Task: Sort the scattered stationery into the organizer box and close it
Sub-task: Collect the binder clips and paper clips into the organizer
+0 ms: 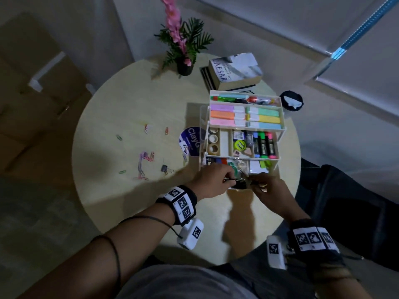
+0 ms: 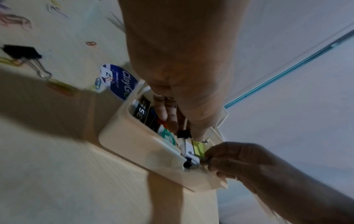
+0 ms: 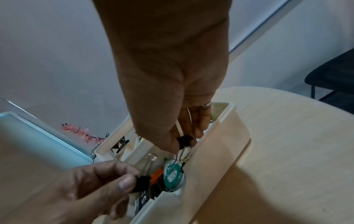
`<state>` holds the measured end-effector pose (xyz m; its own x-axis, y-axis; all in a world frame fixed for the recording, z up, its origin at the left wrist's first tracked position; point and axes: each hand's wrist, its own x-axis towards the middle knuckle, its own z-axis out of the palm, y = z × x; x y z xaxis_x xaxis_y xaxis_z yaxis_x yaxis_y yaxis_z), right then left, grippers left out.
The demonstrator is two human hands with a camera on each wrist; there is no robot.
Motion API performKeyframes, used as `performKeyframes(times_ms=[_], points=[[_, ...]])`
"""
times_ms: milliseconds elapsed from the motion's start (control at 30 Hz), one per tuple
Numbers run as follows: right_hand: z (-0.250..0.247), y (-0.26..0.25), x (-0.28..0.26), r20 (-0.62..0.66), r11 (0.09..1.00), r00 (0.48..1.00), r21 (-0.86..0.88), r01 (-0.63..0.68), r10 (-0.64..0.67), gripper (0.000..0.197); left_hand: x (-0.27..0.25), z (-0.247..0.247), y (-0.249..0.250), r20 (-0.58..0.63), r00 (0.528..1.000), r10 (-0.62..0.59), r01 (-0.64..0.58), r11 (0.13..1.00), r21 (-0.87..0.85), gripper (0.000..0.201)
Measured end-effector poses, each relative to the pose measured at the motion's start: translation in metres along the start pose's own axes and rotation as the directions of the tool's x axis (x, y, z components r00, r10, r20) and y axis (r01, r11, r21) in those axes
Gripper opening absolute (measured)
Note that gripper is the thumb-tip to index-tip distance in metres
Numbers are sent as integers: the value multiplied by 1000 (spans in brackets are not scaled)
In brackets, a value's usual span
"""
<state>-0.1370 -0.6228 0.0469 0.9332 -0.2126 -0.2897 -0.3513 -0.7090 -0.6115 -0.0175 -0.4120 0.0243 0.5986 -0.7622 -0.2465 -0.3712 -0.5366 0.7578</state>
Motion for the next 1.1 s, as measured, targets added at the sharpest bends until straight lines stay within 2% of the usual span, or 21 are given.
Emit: performKeyframes(times_ms=[200,267,367,467,633,700,800,867,933,1000,1100], points=[[2,8,15,11,995,999,-88,53,-52,11,13,25,9,57,996,-74,65,988,139,9],[5,12,21,15,988,997,-131,78,-76,15,14,28,9,56,995,-82,71,982,174,15],[8,6,25,56,976,996,-201,85,-75,15,11,28,9,40,998,-48,40,983,181,19],[8,-6,24,118,975,991,-205,80,-56,15,1,23,5,11,1000,-1,-1,990,142,14],[14,-12,26,160,977,985,-188,98,-68,28,-25,1,-9,-64,995,71,-64,992,112,14],[18,-16,26,141,979,986,-170,114,-91,31,-37,-9,-18,-118,988,102,-90,990,105,12],[25,-26,23,10,985,993,-127,116,-116,22,-58,-22,-37,-203,972,122,-105,990,93,8],[32,-42,23,-86,981,983,-121,151,-162,13,-76,-31,-59,-264,960,93,-79,995,65,7],[38,-62,23,-116,968,966,-129,217,-232,9,-92,-39,-81,-314,948,48,-27,997,69,10],[54,-89,29,-83,951,949,-95,296,-303,10,-109,-50,-106,-339,941,-11,46,994,96,15],[92,-131,45,47,918,919,-52,394,-392,11,-129,-67,-140,-360,926,-115,167,979,116,22]])
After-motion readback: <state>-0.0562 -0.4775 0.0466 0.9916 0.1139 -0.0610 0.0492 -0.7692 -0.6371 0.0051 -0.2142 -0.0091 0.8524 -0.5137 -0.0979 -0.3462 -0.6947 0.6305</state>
